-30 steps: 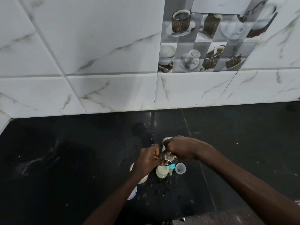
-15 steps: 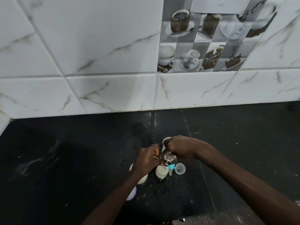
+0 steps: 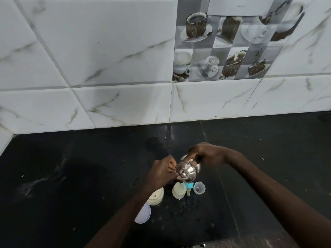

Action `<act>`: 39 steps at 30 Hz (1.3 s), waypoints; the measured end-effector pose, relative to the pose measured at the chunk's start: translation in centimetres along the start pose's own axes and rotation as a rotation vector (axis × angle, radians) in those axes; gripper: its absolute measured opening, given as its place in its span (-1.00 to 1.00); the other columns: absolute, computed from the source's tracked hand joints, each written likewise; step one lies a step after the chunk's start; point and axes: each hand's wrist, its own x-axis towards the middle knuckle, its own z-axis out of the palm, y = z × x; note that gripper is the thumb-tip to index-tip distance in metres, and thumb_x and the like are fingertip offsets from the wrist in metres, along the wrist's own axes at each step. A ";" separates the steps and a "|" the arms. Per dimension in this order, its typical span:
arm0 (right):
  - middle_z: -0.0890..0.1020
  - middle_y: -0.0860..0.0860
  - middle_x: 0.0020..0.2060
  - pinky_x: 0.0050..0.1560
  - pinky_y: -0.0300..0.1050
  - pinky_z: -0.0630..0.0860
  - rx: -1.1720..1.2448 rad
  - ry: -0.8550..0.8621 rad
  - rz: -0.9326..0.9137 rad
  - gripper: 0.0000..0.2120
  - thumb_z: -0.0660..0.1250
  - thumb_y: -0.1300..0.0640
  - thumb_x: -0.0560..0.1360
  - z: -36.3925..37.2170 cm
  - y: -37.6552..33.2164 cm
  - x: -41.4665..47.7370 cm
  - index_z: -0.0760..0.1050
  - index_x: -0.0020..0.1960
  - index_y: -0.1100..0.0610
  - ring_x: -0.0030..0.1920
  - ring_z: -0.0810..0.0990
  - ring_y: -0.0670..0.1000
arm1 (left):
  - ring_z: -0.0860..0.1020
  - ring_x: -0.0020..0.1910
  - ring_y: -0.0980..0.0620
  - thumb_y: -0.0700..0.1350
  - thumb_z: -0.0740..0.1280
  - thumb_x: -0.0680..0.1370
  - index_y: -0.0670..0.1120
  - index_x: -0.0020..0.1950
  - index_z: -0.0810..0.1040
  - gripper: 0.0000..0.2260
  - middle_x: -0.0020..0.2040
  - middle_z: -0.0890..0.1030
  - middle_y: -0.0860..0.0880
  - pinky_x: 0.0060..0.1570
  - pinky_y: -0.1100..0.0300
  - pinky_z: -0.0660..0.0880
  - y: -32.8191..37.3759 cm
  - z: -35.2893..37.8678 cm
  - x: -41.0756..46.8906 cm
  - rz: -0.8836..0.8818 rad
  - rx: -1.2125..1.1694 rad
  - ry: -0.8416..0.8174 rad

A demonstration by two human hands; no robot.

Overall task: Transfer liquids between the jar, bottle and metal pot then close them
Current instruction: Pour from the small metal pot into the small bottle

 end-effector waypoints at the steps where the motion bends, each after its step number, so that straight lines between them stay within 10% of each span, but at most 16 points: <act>1: 0.61 -0.09 0.07 -0.02 -0.52 0.35 0.058 -0.003 0.035 -0.58 0.34 0.37 0.55 0.0 0.7 -0.1 0.64 0.30 0.01 0.02 0.53 -0.19 | 0.68 -0.10 0.20 -0.10 0.65 0.35 0.00 0.04 0.59 -0.64 -0.10 0.70 0.08 -0.04 0.24 0.65 0.3 -0.1 0.2 -0.010 -0.010 -0.009; 6: 0.65 0.08 0.17 0.24 -0.02 0.62 0.644 0.051 0.204 -0.63 0.25 0.46 0.59 0.4 3.5 -0.5 0.61 0.30 0.22 0.22 0.64 0.05 | 0.66 0.06 0.20 -0.04 0.64 0.36 0.03 0.31 0.57 -0.44 0.12 0.69 0.08 0.12 0.19 0.64 2.0 -0.7 1.4 -0.029 -0.032 -0.056; 13: 0.64 0.17 0.27 0.31 0.13 0.55 1.013 0.143 0.222 -0.68 0.24 0.41 0.64 2.0 5.8 0.5 0.55 0.35 0.28 0.32 0.60 0.16 | 0.48 0.33 0.04 0.14 0.67 0.24 0.06 0.53 0.34 -0.06 0.41 0.47 0.03 0.33 0.01 0.50 3.2 -0.8 3.8 0.066 0.301 -0.111; 25: 0.60 0.21 0.25 0.13 0.10 0.66 1.286 0.482 0.430 -0.55 0.34 0.32 0.61 7.2 5.7 7.3 0.40 0.48 0.19 0.15 0.67 0.18 | 0.57 0.22 -0.16 0.26 0.47 0.37 -0.05 0.44 0.44 -0.27 0.27 0.56 -0.11 0.18 -0.08 0.57 -1.1 -3.7 8.9 0.078 0.627 -0.051; 32: 0.68 0.07 -0.08 0.02 -0.01 0.60 0.285 0.240 0.726 -0.88 0.29 0.22 0.59 9.5 6.5 4.7 0.62 0.02 0.16 -0.03 0.69 0.13 | 0.60 0.15 -0.19 0.29 0.38 0.28 -0.05 0.37 0.49 -0.27 0.19 0.58 -0.13 0.13 -0.05 0.59 -3.9 -7.4 13.4 -0.009 0.634 -0.019; 39: 0.72 0.09 0.04 0.01 -0.02 0.61 0.174 0.130 0.791 -0.80 0.37 0.19 0.52 13.6 6.5 0.4 0.62 0.12 0.19 0.07 0.70 0.12 | 0.60 0.18 -0.17 0.27 0.34 0.21 -0.06 0.39 0.48 -0.20 0.23 0.58 -0.12 0.17 -0.07 0.58 -9.2 -8.7 17.1 -0.068 0.638 -0.017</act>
